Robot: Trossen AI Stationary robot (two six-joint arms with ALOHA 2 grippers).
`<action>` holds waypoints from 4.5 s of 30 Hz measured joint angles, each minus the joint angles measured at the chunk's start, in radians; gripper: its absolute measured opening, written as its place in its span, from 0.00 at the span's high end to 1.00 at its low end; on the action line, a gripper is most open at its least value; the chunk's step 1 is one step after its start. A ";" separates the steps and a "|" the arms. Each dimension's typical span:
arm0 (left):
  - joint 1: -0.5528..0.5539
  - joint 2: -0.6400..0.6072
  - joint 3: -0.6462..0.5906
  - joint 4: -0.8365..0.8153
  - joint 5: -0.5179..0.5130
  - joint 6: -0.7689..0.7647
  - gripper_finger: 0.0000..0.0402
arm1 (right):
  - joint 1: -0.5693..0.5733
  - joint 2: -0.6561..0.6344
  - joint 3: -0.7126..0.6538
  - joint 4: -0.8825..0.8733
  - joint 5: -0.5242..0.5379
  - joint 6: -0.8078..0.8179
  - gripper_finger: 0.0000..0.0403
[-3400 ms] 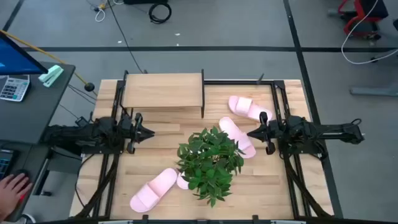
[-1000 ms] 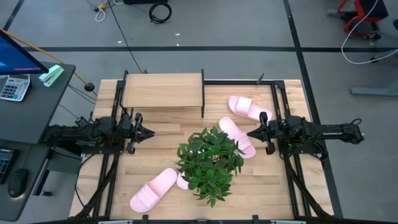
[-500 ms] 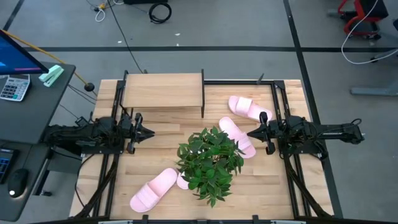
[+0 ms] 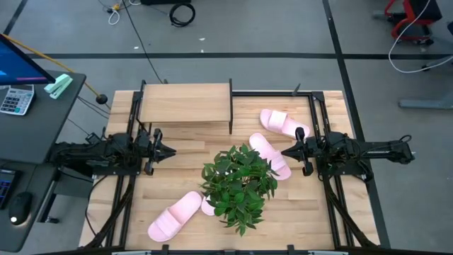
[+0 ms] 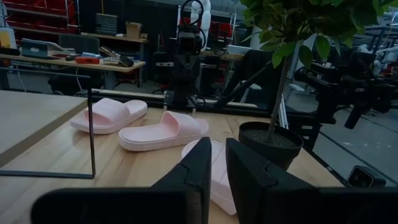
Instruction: Pick and place slides into the shelf
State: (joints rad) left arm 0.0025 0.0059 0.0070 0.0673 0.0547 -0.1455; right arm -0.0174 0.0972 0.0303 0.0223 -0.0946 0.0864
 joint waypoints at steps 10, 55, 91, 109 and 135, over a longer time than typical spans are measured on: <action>0.000 0.000 0.000 0.000 0.000 0.000 0.85 | 0.000 0.000 0.000 0.000 0.000 0.000 0.97; 0.000 0.000 0.000 0.000 0.000 0.000 0.87 | 0.000 0.000 0.000 0.000 0.000 0.000 0.97; 0.000 0.000 0.000 0.011 -0.001 0.204 0.89 | 0.000 0.000 0.000 0.000 0.015 -0.009 0.97; 0.000 0.000 0.000 0.284 -0.088 0.331 0.91 | 0.000 0.000 0.000 0.246 0.168 -0.012 0.97; 0.000 0.021 0.094 0.393 -0.404 -0.280 0.93 | 0.000 0.165 0.314 0.354 0.530 0.345 0.97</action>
State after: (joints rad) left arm 0.0029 0.0271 0.1009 0.4608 -0.3493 -0.4253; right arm -0.0177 0.2624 0.3446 0.3759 0.4350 0.4314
